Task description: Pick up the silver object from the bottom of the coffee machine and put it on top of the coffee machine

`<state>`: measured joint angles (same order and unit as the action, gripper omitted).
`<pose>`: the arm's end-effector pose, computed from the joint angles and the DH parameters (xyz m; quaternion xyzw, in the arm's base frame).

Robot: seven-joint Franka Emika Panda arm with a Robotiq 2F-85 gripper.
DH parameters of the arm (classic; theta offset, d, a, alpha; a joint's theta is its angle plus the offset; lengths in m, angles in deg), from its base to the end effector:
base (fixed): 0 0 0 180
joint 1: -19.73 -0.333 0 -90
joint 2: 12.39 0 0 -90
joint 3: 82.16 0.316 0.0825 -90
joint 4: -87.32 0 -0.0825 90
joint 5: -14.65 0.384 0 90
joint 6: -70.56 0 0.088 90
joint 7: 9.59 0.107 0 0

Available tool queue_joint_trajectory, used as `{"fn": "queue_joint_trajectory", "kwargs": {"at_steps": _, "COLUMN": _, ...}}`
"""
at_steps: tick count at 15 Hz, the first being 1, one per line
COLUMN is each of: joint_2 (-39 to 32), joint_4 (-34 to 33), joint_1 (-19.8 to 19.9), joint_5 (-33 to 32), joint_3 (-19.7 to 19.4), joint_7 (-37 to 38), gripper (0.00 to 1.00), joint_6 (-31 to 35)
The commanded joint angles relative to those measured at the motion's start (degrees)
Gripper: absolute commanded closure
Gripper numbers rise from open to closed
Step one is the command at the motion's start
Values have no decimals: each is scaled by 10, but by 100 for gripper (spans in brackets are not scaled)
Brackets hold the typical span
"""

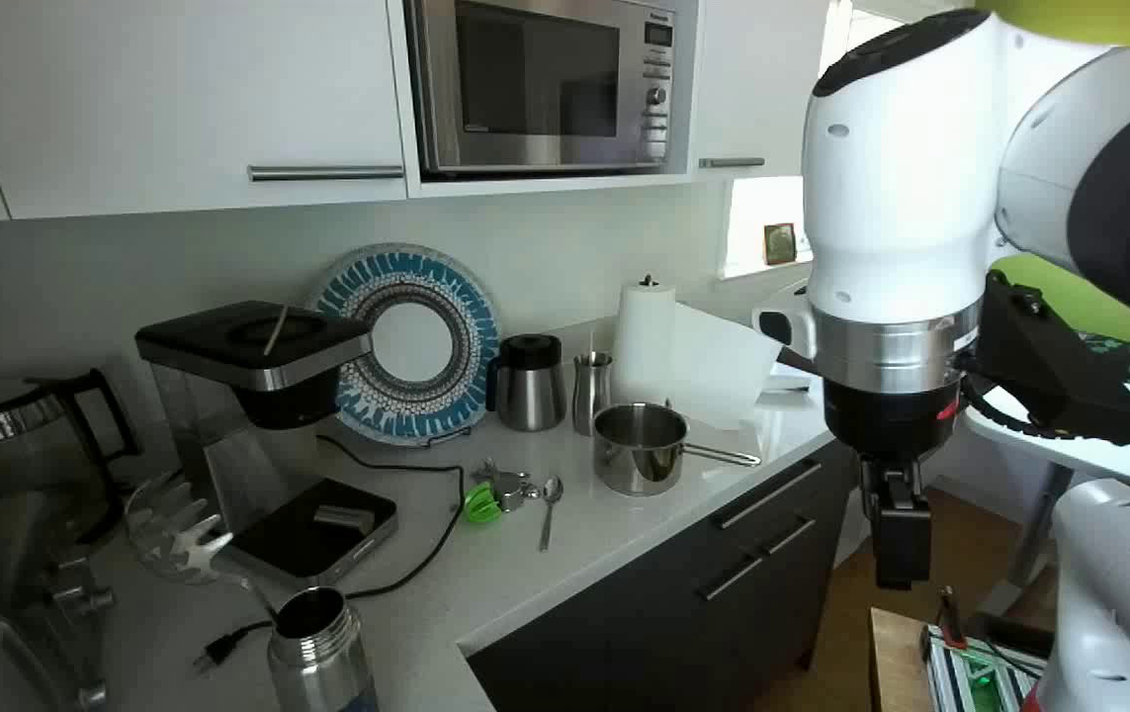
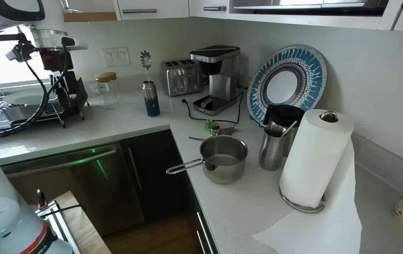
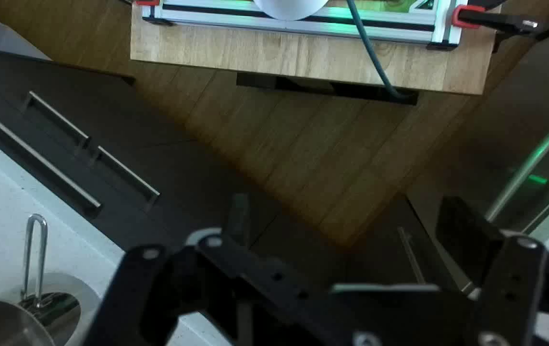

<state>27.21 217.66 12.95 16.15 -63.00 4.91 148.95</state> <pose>0.2746 0.1674 0.5686 0.9871 0.0510 -0.0864 0.1245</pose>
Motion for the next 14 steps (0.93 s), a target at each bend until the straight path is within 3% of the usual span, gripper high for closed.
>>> {"fn": "queue_joint_trajectory", "kwargs": {"at_steps": 1, "joint_2": -3, "joint_4": -1, "joint_1": -10, "joint_5": -4, "joint_3": -7, "joint_7": 6, "gripper": 0, "joint_6": -1}}
{"fn": "queue_joint_trajectory", "kwargs": {"at_steps": 4, "joint_2": -3, "joint_4": -1, "joint_1": -10, "joint_5": -4, "joint_3": -7, "joint_7": 6, "gripper": 0, "joint_6": -1}}
{"fn": "queue_joint_trajectory", "kwargs": {"at_steps": 7, "joint_2": 2, "joint_4": -6, "joint_1": 21, "joint_5": 10, "joint_3": -15, "joint_7": 78, "gripper": 0, "joint_6": -6}}
{"fn": "queue_joint_trajectory", "kwargs": {"at_steps": 9, "joint_2": 5, "joint_4": -15, "joint_1": 45, "joint_5": -37, "joint_3": -26, "joint_7": 100, "gripper": 0, "joint_6": 2}}
{"fn": "queue_joint_trajectory", "kwargs": {"at_steps": 14, "joint_2": -93, "joint_4": -86, "joint_1": 120, "joint_5": -177, "joint_3": -67, "joint_7": 108, "gripper": 0, "joint_6": 23}}
